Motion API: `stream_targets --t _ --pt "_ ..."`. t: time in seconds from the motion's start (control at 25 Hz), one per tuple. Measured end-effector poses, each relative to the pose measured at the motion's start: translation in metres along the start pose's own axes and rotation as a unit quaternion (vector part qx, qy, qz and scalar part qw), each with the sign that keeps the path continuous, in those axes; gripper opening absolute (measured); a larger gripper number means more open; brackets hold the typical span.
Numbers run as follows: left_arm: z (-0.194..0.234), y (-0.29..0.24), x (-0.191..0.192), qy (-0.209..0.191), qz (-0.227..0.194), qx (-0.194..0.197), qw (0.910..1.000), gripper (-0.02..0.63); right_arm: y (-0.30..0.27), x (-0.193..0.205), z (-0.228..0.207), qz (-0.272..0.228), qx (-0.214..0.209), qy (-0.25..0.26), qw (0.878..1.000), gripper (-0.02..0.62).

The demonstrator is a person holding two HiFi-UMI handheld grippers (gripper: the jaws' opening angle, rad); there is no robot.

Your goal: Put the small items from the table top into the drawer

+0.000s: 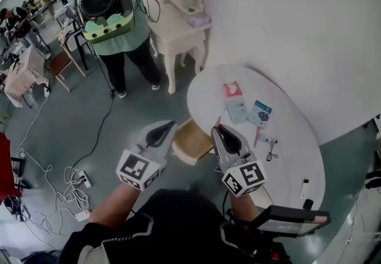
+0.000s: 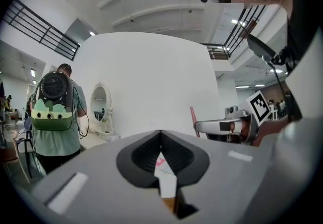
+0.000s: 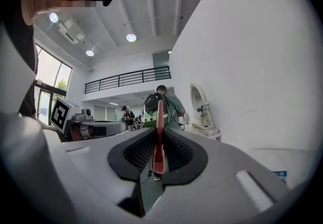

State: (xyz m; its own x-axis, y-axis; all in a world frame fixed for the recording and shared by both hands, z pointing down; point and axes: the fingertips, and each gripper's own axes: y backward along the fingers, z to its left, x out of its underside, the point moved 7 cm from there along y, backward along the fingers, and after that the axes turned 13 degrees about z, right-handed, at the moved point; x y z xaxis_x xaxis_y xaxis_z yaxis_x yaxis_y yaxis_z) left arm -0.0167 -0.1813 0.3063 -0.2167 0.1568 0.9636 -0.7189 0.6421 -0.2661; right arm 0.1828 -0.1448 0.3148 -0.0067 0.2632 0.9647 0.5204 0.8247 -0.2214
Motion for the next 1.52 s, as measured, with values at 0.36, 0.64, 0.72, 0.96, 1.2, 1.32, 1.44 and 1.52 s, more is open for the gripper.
stream_targets --t 0.36,0.64,0.72,0.96,1.2,1.32,1.44,1.52 --pt "0.007 -0.023 0.016 0.02 0.02 -0.03 0.9992 0.0 -0.028 0.018 -0.025 0.034 -0.039 0.003 0.999 0.051" --pt "0.029 -0.033 0.036 0.036 0.036 -0.022 0.9985 0.0 -0.062 0.032 -0.031 0.062 -0.038 -0.008 0.997 0.051" --pt "0.038 -0.036 0.043 0.045 0.04 -0.023 0.9979 0.0 -0.069 0.035 -0.031 0.068 -0.04 -0.002 0.997 0.051" --pt "0.053 -0.047 0.067 0.059 0.051 -0.013 0.9969 0.0 -0.095 0.057 -0.032 0.088 -0.045 -0.002 0.995 0.051" --pt "0.062 -0.057 0.103 0.077 0.071 0.006 0.9945 0.0 -0.118 0.097 -0.031 0.132 -0.052 -0.006 0.99 0.051" --pt "0.069 -0.064 0.125 0.096 0.087 0.008 0.9915 0.0 -0.131 0.119 -0.034 0.153 -0.055 -0.007 0.987 0.051" --pt "0.073 -0.072 0.146 0.116 0.1 0.008 0.9882 0.0 -0.139 0.142 -0.036 0.178 -0.053 0.002 0.983 0.051" --pt "0.076 -0.076 0.16 0.124 0.109 0.011 0.9863 0.0 -0.144 0.159 -0.036 0.197 -0.052 0.008 0.979 0.051"
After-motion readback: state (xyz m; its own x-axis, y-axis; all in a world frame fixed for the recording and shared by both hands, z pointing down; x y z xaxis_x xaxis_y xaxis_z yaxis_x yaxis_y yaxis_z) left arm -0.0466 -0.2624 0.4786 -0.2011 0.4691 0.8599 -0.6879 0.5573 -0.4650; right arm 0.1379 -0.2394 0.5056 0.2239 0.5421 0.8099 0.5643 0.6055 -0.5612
